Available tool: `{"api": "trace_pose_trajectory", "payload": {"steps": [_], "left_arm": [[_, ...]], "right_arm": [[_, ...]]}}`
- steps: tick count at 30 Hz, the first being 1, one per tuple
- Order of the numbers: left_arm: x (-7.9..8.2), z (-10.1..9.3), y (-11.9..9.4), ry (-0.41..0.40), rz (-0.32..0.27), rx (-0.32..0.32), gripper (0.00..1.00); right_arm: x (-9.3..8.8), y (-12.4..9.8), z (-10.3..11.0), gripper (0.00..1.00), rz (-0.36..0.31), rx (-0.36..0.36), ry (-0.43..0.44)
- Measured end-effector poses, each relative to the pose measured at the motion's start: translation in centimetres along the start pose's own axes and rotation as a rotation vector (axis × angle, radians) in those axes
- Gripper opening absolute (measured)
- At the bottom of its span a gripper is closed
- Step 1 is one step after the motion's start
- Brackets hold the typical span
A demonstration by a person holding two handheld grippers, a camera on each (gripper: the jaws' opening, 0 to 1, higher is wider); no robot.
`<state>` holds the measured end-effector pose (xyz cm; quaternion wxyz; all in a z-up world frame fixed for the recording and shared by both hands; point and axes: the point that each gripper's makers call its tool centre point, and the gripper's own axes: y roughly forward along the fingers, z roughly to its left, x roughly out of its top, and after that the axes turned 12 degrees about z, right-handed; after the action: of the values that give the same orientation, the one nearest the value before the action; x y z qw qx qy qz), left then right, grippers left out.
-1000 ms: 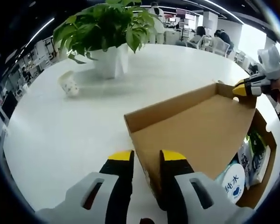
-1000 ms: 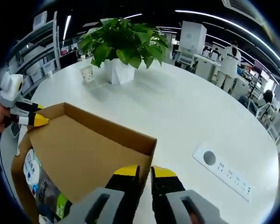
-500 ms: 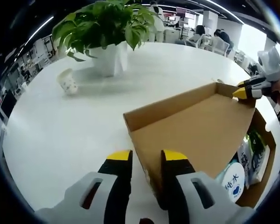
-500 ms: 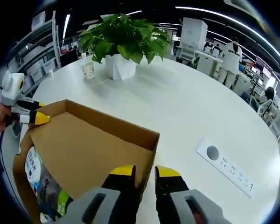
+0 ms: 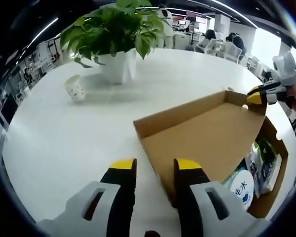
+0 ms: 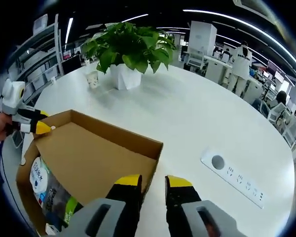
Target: Operate the shoe box by opening the lid, removing the specified soft item, and placing it in the target area until the item is outside and the box remains undamaged.
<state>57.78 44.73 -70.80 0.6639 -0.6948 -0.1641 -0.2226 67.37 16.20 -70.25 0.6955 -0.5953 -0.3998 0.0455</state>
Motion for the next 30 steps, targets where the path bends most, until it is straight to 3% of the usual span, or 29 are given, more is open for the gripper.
{"api": "trace_pose_trajectory", "payload": {"steps": [14, 21, 24, 30], "left_arm": [[-0.5, 1.1, -3.8, -0.063, -0.087, 0.001, 0.31], [-1.4, 1.6, -5.5, -0.076, -0.115, 0.002, 0.31], [-1.8, 2.0, -6.2, -0.104, -0.129, -0.011, 0.31], [-2.4, 2.1, -7.9, -0.107, -0.172, -0.026, 0.31]], "right_arm": [[-1.0, -3.1, 0.0, 0.2, -0.08, 0.018, 0.084], [-3.1, -4.8, -0.2, 0.2, -0.105, 0.021, 0.137], [-3.9, -5.7, 0.1, 0.21, -0.109, 0.009, 0.098], [-6.1, -7.7, 0.1, 0.22, -0.118, 0.008, 0.1]]}}
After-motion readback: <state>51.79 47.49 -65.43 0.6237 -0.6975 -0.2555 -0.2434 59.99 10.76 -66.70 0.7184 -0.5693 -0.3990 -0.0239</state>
